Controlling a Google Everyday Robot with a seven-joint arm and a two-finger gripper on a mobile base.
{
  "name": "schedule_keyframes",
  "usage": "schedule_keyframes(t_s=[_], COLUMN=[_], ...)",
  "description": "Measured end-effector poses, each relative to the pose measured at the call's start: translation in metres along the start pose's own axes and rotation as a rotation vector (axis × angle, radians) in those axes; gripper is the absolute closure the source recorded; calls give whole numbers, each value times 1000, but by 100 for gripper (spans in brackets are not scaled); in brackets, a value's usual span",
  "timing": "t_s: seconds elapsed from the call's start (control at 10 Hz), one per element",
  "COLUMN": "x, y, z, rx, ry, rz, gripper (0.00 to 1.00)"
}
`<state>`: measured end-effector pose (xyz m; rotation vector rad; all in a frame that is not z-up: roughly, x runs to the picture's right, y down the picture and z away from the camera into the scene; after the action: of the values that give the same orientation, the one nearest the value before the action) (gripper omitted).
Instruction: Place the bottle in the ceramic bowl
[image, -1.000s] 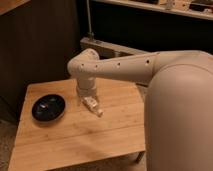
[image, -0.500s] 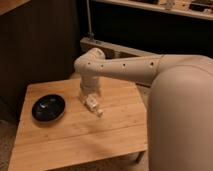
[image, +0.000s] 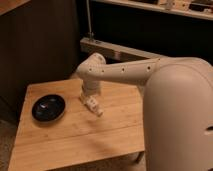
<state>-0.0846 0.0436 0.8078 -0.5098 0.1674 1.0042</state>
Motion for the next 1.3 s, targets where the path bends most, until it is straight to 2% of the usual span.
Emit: schedule_keyframes(t_s=[0.2, 0.3, 0.4, 0.7, 1.0, 1.3], x=[-7, -9, -16, -30, -31, -17], y=[-7, -12, -15, -27, -27, -20], z=[18, 24, 30, 41, 52, 66], rx=[31, 31, 19, -60, -90, -109], ry=[-9, -9, -10, -1, 13, 34], rz=[-27, -39, -61, -87, -102, -101], gripper=[35, 35, 35, 35, 35, 35])
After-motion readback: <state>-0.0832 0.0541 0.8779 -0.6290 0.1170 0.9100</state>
